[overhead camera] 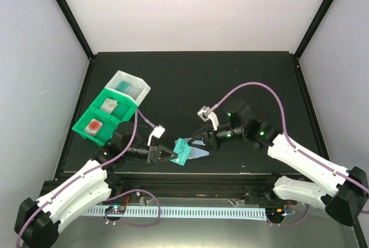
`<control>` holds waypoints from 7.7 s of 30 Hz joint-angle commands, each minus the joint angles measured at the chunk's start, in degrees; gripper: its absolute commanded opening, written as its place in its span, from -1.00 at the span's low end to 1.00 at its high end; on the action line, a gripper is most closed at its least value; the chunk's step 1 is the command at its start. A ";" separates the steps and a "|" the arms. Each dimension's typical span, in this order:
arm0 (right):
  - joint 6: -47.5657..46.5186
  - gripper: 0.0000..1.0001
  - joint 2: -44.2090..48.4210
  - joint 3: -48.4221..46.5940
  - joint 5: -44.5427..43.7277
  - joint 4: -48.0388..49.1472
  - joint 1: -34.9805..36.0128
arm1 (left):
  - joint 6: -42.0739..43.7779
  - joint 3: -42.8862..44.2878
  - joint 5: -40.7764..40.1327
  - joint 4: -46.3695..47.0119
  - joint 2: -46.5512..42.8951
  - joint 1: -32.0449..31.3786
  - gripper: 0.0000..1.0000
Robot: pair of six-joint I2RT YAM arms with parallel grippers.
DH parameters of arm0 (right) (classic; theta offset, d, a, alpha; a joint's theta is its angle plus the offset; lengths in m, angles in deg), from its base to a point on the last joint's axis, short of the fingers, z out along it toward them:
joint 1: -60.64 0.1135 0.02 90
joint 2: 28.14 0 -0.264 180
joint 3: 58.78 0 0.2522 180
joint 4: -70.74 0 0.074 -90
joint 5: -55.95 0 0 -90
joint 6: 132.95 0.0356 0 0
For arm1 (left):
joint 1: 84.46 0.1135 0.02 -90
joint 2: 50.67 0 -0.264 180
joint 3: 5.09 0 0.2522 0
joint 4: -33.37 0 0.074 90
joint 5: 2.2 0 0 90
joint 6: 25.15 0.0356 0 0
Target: Take the credit cards out of the card holder
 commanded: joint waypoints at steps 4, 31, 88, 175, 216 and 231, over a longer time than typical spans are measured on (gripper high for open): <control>-2.07 0.03 -5.07 -1.17 7.43 -0.44 0.07 | -0.20 1.25 3.72 1.74 -1.44 0.39 -0.97; 16.81 -0.98 -0.04 5.70 6.40 18.97 0.18 | -13.35 1.56 -17.58 -0.30 -18.11 0.40 0.49; 43.46 -0.08 -0.70 18.43 -8.08 45.88 0.23 | -33.17 -9.87 -26.55 18.93 -20.36 0.30 -0.97; 17.91 1.00 2.98 12.35 -15.25 14.46 -1.33 | -13.66 64.37 -37.88 -26.51 69.08 47.17 -0.97; 15.30 1.00 3.19 13.48 -17.03 12.79 -2.05 | -11.60 67.72 -44.18 -27.58 70.83 48.05 -0.61; 15.71 1.00 8.12 13.74 -20.45 9.46 -2.07 | -6.58 64.94 -44.62 -31.98 59.53 47.99 0.77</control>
